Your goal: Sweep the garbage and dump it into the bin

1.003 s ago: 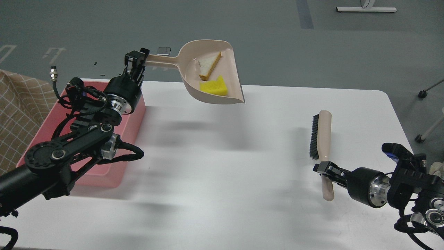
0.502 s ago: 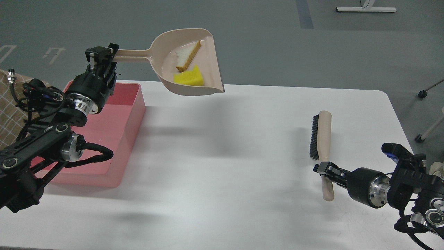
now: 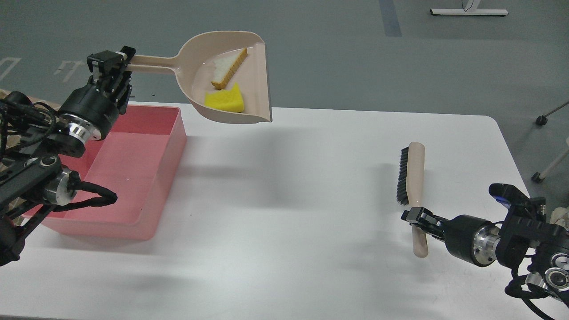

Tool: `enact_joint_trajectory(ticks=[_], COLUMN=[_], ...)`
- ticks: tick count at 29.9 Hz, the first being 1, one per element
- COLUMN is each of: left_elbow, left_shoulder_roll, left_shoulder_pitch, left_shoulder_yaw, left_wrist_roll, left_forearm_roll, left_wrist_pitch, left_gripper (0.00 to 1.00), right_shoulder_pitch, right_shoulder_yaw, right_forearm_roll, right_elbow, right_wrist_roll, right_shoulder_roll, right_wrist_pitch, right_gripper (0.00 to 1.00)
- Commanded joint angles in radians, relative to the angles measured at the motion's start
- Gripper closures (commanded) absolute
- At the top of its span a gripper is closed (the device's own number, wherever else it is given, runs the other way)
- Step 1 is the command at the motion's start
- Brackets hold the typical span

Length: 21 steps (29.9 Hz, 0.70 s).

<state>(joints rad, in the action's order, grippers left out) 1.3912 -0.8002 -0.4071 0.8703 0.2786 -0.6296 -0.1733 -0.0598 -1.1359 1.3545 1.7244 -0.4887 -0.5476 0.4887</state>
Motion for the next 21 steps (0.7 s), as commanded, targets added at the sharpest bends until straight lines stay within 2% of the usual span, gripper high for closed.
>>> enact_joint_trajectory(ticks=[1, 6, 14, 21], left_elbow=[-0.027, -0.044, -0.13, -0.204], left_shoulder_roll=[-0.022, -0.056, -0.103, -0.109], left_shoulder_pitch=[0.017, 0.036, 0.037, 0.037], left_shoulder_yaw=[0.013, 0.016, 0.016, 0.027], left_wrist_roll=[0.031, 0.074, 0.123, 0.131], left_forearm_roll=[0.001, 0.004, 0.024, 0.024], left_wrist_pitch=[0.04, 0.073, 0.19, 0.244], left_gripper=[1.0, 1.0, 1.0, 1.0], right_shoulder_pitch=[0.0, 0.0, 0.005, 0.006], right_shoulder_yaw=[-0.001, 0.001, 0.002, 0.002], right_forearm_roll=[0.0, 0.002, 0.002, 0.002], right_elbow=[-0.002, -0.006, -0.006, -0.005], right_wrist_roll=[0.0, 0.0, 0.0, 0.0], right_shoulder_roll=[0.0, 0.0, -0.002, 0.0], right_wrist_pitch=[0.0, 0.0, 0.0, 0.0], right_gripper=[0.91, 0.91, 0.91, 0.91])
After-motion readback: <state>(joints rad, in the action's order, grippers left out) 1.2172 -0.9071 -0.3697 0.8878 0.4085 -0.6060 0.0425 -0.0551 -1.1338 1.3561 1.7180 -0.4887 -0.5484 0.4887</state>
